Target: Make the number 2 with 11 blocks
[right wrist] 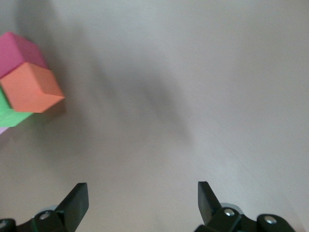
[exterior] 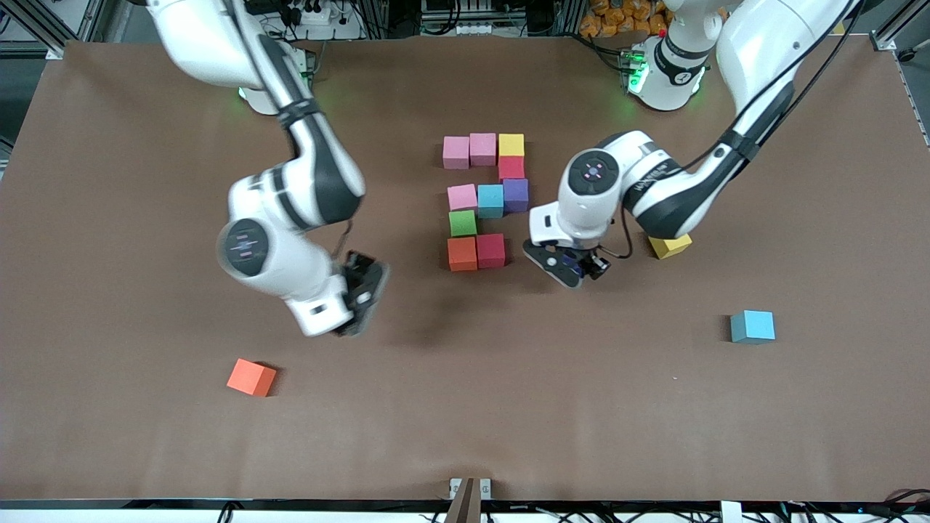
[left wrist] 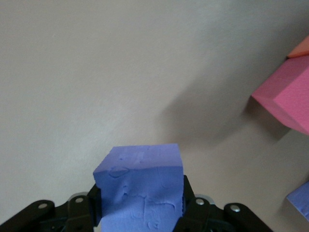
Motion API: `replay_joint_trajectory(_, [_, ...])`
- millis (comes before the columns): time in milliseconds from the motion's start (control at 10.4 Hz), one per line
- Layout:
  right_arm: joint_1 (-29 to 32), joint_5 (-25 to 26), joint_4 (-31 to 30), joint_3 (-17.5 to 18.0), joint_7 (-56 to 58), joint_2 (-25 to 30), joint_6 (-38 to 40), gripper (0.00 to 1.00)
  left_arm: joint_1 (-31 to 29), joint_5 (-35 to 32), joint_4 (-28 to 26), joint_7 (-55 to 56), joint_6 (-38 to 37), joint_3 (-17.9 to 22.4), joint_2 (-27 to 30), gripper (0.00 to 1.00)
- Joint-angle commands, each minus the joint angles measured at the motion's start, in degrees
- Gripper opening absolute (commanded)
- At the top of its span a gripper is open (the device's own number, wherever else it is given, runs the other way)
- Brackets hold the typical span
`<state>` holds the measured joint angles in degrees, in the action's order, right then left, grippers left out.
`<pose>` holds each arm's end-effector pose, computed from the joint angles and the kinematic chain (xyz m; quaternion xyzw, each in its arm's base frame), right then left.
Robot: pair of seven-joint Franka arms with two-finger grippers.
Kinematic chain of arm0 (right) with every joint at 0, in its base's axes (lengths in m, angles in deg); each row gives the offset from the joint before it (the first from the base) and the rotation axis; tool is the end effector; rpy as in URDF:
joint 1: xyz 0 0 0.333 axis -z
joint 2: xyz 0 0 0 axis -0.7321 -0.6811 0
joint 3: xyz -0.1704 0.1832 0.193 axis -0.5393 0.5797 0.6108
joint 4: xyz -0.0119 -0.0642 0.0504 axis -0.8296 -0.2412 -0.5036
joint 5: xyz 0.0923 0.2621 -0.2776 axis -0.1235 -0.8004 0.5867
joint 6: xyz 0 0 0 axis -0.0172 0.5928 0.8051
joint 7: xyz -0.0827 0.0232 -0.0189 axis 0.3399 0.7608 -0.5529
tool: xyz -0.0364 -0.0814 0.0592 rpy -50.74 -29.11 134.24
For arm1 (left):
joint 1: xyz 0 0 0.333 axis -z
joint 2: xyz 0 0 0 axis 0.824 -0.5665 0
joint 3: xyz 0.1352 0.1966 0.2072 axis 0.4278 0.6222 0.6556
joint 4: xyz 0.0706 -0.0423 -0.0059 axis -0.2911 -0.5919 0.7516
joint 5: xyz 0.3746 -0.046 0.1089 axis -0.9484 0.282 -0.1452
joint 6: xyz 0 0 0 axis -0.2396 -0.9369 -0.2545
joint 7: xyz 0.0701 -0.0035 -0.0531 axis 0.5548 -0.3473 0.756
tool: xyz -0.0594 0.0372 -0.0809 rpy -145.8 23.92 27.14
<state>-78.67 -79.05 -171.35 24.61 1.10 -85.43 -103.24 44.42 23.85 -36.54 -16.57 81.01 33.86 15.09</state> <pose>0.6630 0.2550 0.3574 -0.8553 -0.5090 -0.0348 0.0910 0.5209 -0.3470 0.2868 -0.9151 0.3985 -0.0165 0.0597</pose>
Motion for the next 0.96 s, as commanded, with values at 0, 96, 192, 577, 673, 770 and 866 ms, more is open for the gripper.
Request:
replay_joint_trajectory(0, [6.61,2.08,-1.14,0.56,-2.7,3.54,2.36,1.0,1.83,-4.5,-1.18,-0.41,3.81,-0.05,-1.65,0.36])
replay_joint_trajectory(96, [8.3,5.83,-1.14,-0.57,-3.75,4.86,4.21,1.0,2.63,-4.94,-1.53,-0.5,4.34,-0.05,-2.7,0.36])
replay_joint_trajectory(192, [9.79,10.04,-1.06,-1.02,-7.24,6.7,5.18,1.0,4.37,-5.56,-1.53,-0.85,4.43,-0.05,-3.23,0.36])
replay_joint_trajectory(577, [14.19,12.99,2.79,-1.37,-18.94,11.11,16.49,1.0,5.36,-5.74,-1.36,-14.26,4.43,0.3,-4.99,0.36])
replay_joint_trajectory(673, [16.12,13.16,7.07,-1.63,-23.14,11.02,21.05,1.0,5.36,-5.74,-1.27,-17.95,4.44,0.3,-5.26,0.36])
replay_joint_trajectory(770, [16.74,14.12,10.34,-2.94,-24.92,11.02,23.45,1.0,5.36,-5.83,-1.27,-20.42,4.44,0.3,-5.26,0.36])
replay_joint_trajectory(866, [16.93,13.87,11.15,-3.74,-25.81,11.2,23.91,1.0,5.36,-5.83,-1.27,-21.49,4.61,0.3,-5.26,0.36])
